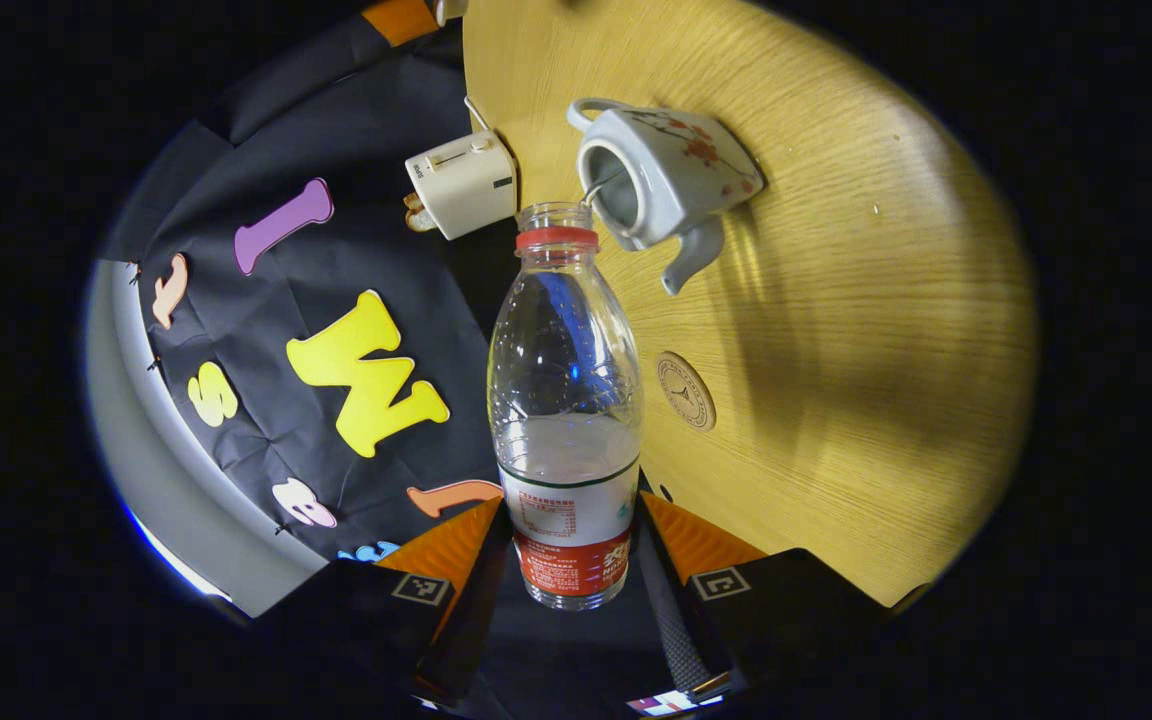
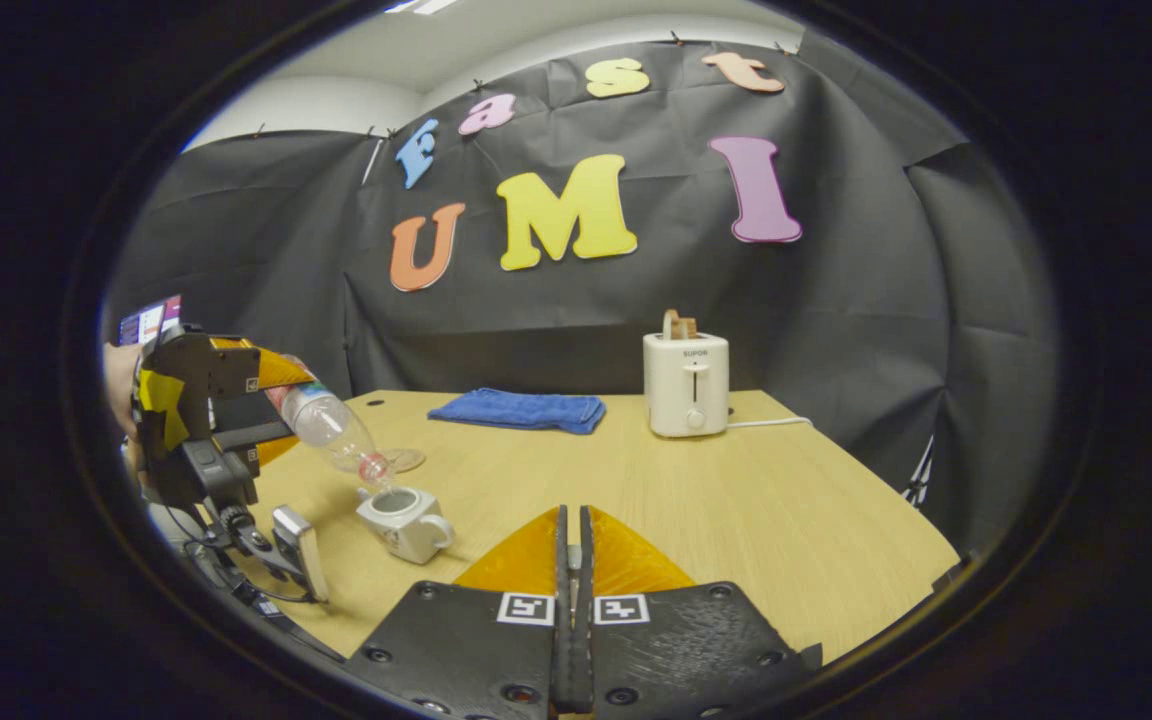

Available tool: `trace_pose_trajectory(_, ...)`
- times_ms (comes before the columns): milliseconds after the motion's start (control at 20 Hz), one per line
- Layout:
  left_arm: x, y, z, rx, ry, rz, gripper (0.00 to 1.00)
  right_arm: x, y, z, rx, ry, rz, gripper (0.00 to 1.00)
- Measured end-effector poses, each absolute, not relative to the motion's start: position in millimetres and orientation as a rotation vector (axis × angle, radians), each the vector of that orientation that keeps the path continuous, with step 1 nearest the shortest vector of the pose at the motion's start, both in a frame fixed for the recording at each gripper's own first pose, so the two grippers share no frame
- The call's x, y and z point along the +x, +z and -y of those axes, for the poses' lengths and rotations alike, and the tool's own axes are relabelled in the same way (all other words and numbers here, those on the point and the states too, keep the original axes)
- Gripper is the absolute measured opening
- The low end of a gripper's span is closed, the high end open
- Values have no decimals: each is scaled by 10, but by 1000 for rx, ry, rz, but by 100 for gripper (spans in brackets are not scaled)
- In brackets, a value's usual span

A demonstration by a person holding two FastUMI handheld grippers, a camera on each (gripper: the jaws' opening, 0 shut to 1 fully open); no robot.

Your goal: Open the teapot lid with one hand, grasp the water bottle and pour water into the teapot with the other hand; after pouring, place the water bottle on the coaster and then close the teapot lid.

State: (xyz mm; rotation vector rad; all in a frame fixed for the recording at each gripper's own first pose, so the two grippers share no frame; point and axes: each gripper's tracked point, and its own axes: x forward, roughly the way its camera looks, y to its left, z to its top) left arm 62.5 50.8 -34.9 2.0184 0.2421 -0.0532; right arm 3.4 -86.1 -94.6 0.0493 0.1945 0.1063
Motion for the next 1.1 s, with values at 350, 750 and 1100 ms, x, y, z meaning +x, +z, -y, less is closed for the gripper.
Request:
trace_pose_trajectory(350,650,-277,-474,2056,-39,-235,72,32,-938,847,51,111,-193,0)
trace_pose_trajectory(750,686,-187,-391,2088,-21,-202,72,34,-914,846,49,112,-187,0)
trace_pose_trajectory(1100,711,-179,-377,2100,-18,-197,72,32,-910,859,49,108,-185,0)
